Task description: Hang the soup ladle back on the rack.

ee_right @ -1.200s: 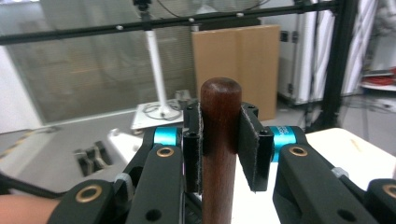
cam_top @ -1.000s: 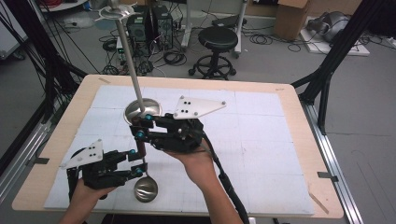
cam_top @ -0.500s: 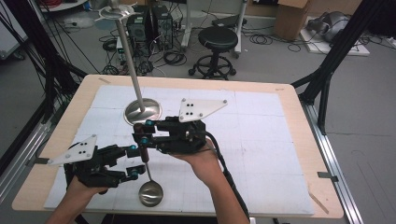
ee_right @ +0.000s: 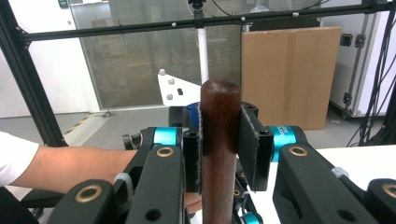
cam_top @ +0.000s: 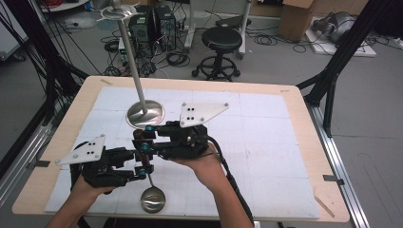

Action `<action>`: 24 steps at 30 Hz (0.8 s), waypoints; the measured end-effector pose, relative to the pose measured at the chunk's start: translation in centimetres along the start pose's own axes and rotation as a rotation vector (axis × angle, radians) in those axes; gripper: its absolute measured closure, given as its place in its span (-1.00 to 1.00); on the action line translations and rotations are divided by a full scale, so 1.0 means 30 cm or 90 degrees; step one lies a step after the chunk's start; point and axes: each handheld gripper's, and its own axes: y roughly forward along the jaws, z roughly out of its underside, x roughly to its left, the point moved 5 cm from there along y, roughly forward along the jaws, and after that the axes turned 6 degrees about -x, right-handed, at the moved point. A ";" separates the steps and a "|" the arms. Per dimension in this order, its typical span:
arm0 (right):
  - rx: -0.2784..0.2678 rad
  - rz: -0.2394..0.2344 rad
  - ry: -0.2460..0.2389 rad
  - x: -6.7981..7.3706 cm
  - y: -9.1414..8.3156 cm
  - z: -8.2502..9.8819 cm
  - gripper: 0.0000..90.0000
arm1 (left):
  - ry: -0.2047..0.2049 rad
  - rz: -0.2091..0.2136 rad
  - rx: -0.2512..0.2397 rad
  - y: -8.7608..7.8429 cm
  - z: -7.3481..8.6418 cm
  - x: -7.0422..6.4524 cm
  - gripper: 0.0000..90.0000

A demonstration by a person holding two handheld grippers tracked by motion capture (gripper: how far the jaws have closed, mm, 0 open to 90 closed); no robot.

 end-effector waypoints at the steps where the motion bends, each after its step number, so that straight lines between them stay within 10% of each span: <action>1: 0.000 0.000 0.000 0.000 0.000 0.001 0.62 | -0.001 0.000 -0.001 0.000 -0.001 0.000 0.37; 16: -0.001 0.002 0.007 -0.002 -0.001 0.008 0.58 | 0.020 -0.012 0.006 0.003 -0.006 -0.003 0.63; 18: -0.016 0.020 0.018 -0.005 -0.005 0.003 0.12 | 0.021 -0.020 0.010 0.005 -0.011 -0.003 0.63; 24: -0.046 0.087 0.015 -0.009 -0.086 -0.005 -0.14 | 0.025 -0.060 0.012 0.002 -0.028 0.021 0.63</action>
